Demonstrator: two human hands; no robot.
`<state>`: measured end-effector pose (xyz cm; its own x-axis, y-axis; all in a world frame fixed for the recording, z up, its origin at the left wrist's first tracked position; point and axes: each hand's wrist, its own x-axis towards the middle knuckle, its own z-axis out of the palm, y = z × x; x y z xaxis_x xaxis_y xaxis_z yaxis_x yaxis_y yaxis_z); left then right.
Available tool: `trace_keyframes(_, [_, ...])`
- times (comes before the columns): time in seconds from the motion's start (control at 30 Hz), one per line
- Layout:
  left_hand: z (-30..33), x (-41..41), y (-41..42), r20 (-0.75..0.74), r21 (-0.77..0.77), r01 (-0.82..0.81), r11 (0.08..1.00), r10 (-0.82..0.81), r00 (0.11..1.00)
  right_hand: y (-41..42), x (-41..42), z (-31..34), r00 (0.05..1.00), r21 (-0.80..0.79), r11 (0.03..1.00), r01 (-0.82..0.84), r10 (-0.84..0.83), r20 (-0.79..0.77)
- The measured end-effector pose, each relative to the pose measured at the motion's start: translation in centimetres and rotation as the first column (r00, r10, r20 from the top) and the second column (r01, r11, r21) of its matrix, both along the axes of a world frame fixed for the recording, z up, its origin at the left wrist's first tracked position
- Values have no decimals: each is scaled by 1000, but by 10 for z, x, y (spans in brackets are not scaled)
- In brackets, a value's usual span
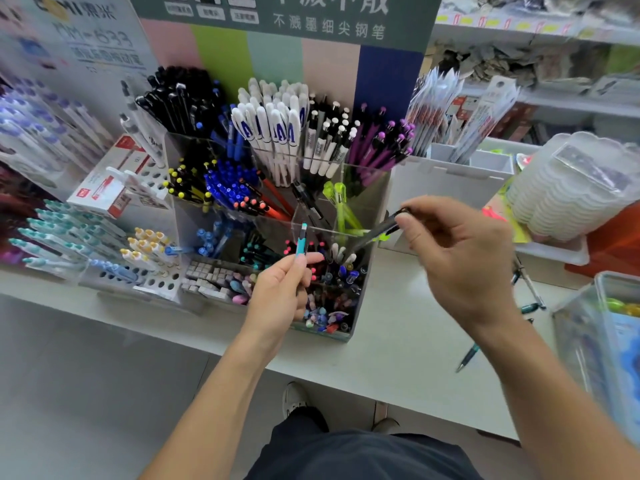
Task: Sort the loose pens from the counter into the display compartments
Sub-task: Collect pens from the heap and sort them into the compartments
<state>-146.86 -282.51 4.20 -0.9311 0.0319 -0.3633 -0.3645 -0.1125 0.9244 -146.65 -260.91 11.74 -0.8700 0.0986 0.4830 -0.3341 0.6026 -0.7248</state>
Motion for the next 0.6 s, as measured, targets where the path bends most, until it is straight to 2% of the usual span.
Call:
trace_keyframes(0.1, [-1, 2, -2, 118, 227, -10, 974, -17, 993, -17, -8, -25, 996, 275, 958, -80, 64, 66])
trace_keyframes(0.17, [-2, 3, -4, 146, 310, -13, 951, -34, 989, -26, -13, -30, 992, 304, 946, -112, 90, 84])
trace_keyframes(0.23, [-3, 4, -7, 116, 282, 10, 959, -45, 992, -33, -16, -28, 989, 331, 934, -133, 102, 108])
trace_keyframes(0.3, [-5, 4, -11, 56, 193, 32, 981, -43, 997, -40, -18, -26, 988, 454, 883, -119, 60, 142])
trace_keyframes(0.37, [-7, 6, -16, 1, 84, 47, 995, -47, 999, -49, -18, -21, 979, 668, 734, -124, -19, 203])
trace_keyframes(0.43, [-10, 8, -21, -31, 25, 42, 999, -41, 999, -53, -13, -14, 950, 788, 579, -209, -70, 304])
trace_keyframes(0.5, [-12, 10, -24, -48, 10, 26, 1000, -26, 999, -57, -6, -6, 877, 806, 488, -336, -151, 457])
trace_keyframes(0.6, [-15, 11, -25, -78, -14, -11, 1000, 10, 997, -59, -3, -13, 791, 768, 488, -416, -223, 570])
